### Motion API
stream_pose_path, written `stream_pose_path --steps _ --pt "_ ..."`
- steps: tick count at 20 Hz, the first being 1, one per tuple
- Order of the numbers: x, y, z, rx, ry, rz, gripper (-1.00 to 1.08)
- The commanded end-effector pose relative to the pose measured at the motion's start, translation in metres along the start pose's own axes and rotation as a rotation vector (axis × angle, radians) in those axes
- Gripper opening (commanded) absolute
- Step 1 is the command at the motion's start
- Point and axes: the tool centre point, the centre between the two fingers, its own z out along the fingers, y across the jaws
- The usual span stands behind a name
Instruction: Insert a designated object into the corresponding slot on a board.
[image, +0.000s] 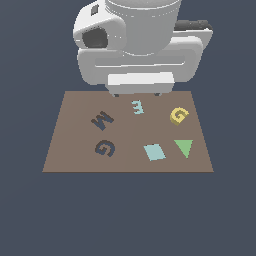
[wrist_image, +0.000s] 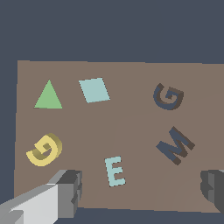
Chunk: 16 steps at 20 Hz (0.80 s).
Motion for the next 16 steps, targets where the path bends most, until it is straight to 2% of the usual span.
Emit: stream_pose_path --steps 1,8,16 --pt "0.0 0.0 0.0 0.0 0.0 0.0 1.0" --pt "-0.003 -0.004 0.004 -0.001 0.0 0.026 1.0" --pt "-0.013 -0.018 0.018 -0.003 0.0 0.117 1.0"
